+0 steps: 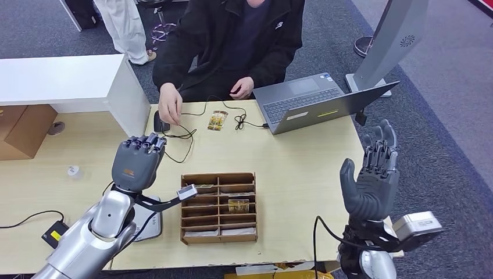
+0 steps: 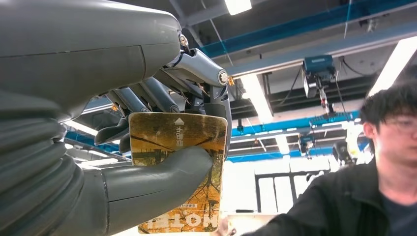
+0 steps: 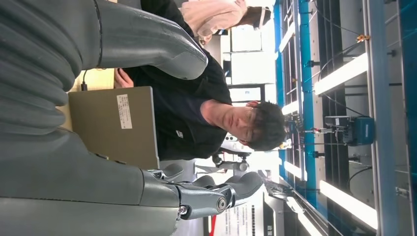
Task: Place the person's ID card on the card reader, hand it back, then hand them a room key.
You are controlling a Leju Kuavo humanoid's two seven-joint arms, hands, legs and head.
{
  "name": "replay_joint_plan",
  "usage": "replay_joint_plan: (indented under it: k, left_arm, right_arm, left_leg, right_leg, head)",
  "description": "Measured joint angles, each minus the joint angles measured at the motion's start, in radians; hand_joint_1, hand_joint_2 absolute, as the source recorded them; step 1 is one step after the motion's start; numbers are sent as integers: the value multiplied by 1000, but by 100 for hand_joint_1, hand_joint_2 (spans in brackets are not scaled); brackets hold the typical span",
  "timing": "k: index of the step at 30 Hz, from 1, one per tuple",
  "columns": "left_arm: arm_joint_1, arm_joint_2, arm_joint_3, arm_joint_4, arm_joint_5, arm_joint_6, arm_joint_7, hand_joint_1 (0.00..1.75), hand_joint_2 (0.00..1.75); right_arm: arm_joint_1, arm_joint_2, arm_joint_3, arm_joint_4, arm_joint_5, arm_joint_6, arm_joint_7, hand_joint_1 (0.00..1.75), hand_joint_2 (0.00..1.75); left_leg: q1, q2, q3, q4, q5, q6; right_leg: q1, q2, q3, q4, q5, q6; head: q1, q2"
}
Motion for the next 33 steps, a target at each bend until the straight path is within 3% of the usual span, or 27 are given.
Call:
replay_joint_plan:
  k: [4, 11, 14, 24, 33]
  left_arm:
    - [53, -15, 32, -66, 39, 22, -70, 175, 175]
    - [225, -152, 245, -267, 497, 29, -482, 175, 175]
    - [298, -190, 320, -332, 751, 29, -591, 175, 175]
    - [504, -241, 430, -440, 1187, -111, -760, 175, 175]
    - [628, -315, 521, -501, 1327, -213, -802, 175, 175]
  right_arm:
    - [15, 0, -1, -3, 1, -13, -1, 0, 175]
    - [65, 0, -16, -36, 18, -41, -8, 0, 175]
    - [84, 0, -25, -52, 28, -47, -10, 0, 175]
    - [115, 0, -52, -86, 51, -53, -5, 0, 175]
    - [148, 0, -72, -120, 66, -67, 3, 0, 175]
  left_leg:
    - [0, 0, 0, 0, 0, 0]
    - [0, 1, 0, 0, -2, 1]
    - [0, 1, 0, 0, -2, 1]
    - [0, 1, 0, 0, -2, 1]
    - [0, 0, 0, 0, -3, 1]
  right_leg:
    - [0, 0, 0, 0, 0, 0]
    - [0, 1, 0, -1, -1, 1]
    - [0, 1, 0, -1, -1, 1]
    - [0, 1, 0, -1, -2, 1]
    - [0, 0, 0, -1, -2, 1]
  head:
    - [0, 0]
    - [0, 0]
    - [0, 0]
    - [0, 0]
    - [0, 0]
